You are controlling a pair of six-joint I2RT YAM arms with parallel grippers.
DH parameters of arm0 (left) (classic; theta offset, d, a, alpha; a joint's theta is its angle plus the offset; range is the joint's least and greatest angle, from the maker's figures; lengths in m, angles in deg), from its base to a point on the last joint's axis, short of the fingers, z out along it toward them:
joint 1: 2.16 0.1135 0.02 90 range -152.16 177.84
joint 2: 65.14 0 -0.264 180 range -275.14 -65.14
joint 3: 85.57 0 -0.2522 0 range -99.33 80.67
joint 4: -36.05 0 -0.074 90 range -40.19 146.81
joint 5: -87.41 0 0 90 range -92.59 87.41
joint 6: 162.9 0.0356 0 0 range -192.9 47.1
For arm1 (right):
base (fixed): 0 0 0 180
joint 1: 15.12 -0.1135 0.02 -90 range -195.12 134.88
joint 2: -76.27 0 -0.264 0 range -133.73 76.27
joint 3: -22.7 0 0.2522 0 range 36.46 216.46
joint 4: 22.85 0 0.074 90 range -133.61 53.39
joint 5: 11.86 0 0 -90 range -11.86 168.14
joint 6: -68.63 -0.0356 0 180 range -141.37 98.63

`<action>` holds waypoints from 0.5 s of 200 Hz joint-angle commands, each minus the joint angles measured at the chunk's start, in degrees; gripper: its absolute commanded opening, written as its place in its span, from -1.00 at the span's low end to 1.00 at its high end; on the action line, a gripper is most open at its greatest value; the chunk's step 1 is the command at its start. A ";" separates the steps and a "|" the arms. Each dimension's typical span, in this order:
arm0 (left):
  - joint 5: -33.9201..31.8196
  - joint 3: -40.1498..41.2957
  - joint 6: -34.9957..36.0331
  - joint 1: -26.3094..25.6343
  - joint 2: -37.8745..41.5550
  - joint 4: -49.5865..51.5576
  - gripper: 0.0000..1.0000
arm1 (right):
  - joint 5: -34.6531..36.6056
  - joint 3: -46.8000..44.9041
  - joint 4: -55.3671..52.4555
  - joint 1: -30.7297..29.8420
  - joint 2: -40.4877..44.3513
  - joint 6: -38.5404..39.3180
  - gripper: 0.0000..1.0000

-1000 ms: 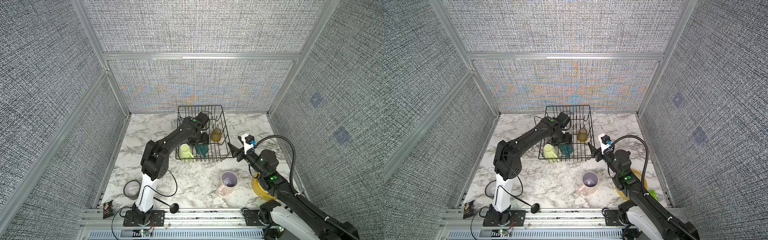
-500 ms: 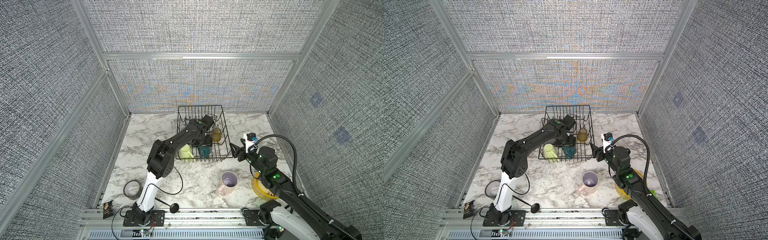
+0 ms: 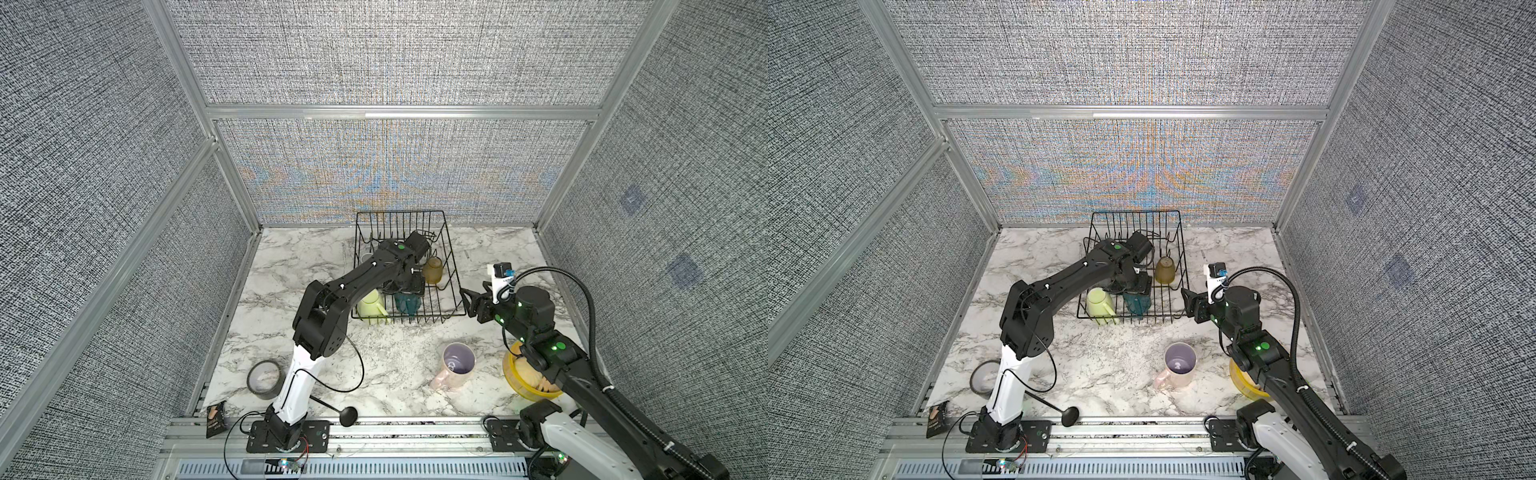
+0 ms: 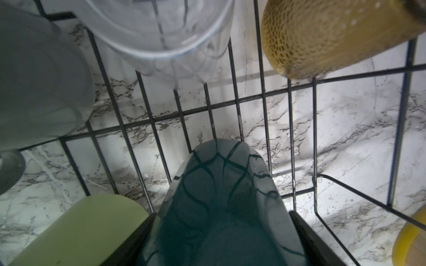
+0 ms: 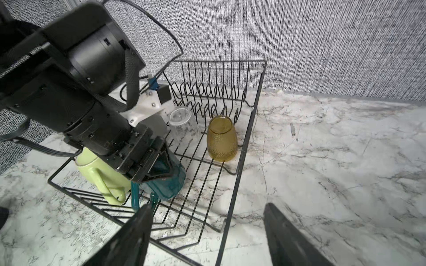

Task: Load cups into a dish rack
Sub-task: Turn over the cup at the dish rack.

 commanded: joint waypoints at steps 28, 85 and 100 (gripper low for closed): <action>-1.27 1.62 1.42 -0.04 2.31 -0.56 0.59 | -3.80 6.04 -19.90 -0.20 -3.06 -10.82 0.55; -0.55 1.25 1.79 -0.10 0.51 -0.33 0.61 | -3.59 6.99 -31.21 -0.58 -4.17 -13.15 0.56; -1.01 0.87 1.59 -0.11 0.24 -0.23 0.98 | -3.20 6.37 -31.64 -0.58 -3.59 -13.14 0.59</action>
